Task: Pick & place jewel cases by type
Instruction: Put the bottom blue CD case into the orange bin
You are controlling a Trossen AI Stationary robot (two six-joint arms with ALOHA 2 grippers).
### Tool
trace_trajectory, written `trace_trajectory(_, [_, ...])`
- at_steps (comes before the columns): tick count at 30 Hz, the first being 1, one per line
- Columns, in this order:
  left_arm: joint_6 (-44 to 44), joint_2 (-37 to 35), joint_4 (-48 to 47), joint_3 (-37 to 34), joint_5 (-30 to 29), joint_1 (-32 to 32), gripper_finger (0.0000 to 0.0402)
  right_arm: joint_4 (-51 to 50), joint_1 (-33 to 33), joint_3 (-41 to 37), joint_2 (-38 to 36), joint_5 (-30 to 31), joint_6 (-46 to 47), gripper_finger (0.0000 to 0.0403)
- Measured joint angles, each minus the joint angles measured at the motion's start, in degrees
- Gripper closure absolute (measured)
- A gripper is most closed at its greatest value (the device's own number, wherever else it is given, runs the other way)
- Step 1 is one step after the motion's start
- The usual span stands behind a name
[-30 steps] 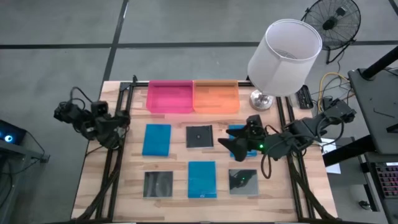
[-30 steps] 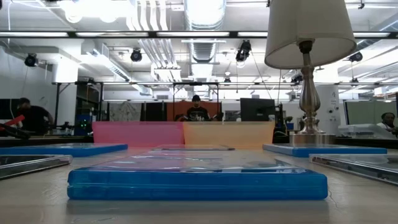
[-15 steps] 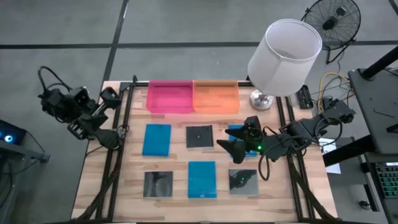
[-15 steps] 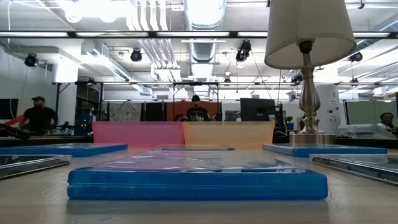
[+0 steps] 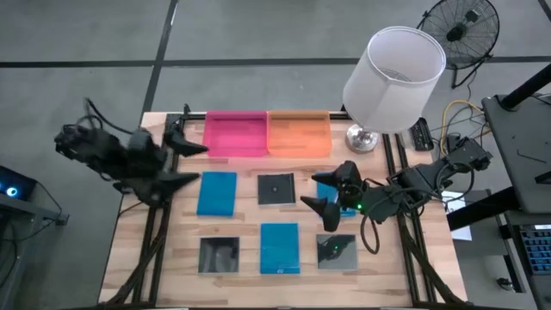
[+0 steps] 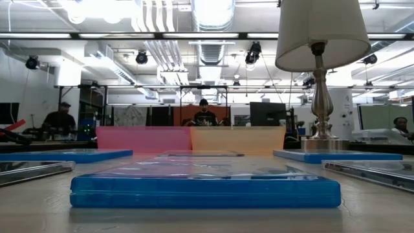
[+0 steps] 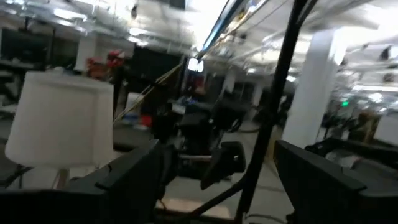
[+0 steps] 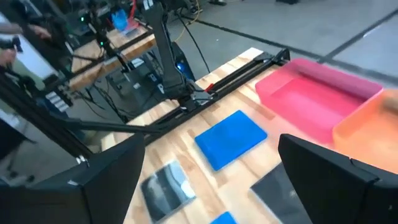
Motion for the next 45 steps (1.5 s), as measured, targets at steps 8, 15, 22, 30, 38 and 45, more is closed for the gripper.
trace_trajectory(8, [-7.4, 10.3, -3.4, 7.8, -3.6, 0.0, 0.0104, -4.7, 0.0, 0.0, -0.1, -0.5, 0.3, 0.0037])
trace_trajectory(15, [-24.8, 17.2, -11.3, 10.1, -6.1, 0.0, 0.0104, -9.1, 0.0, 0.0, -0.1, -0.6, 2.7, 0.0037])
trace_trajectory(22, [-40.0, 21.5, -12.9, 9.2, -7.2, 0.0, 0.0104, -10.8, 0.0, -0.3, -0.1, -2.8, 5.3, 0.0037])
trace_trajectory(30, [-52.5, 24.8, -14.4, 7.1, -8.7, 0.0, 0.0105, -11.4, 0.2, -1.2, -0.1, -4.7, 7.0, 0.0037])
trace_trajectory(38, [-58.8, 25.9, -18.4, 6.3, -8.6, -0.1, 0.0133, -11.5, 0.2, -2.7, -0.1, -6.4, 7.9, 0.0037])
trace_trajectory(45, [-60.9, 25.2, -23.4, 6.3, -5.7, 0.0, 0.0201, -11.4, 0.3, -3.0, -0.1, -6.4, 8.9, 0.0037])
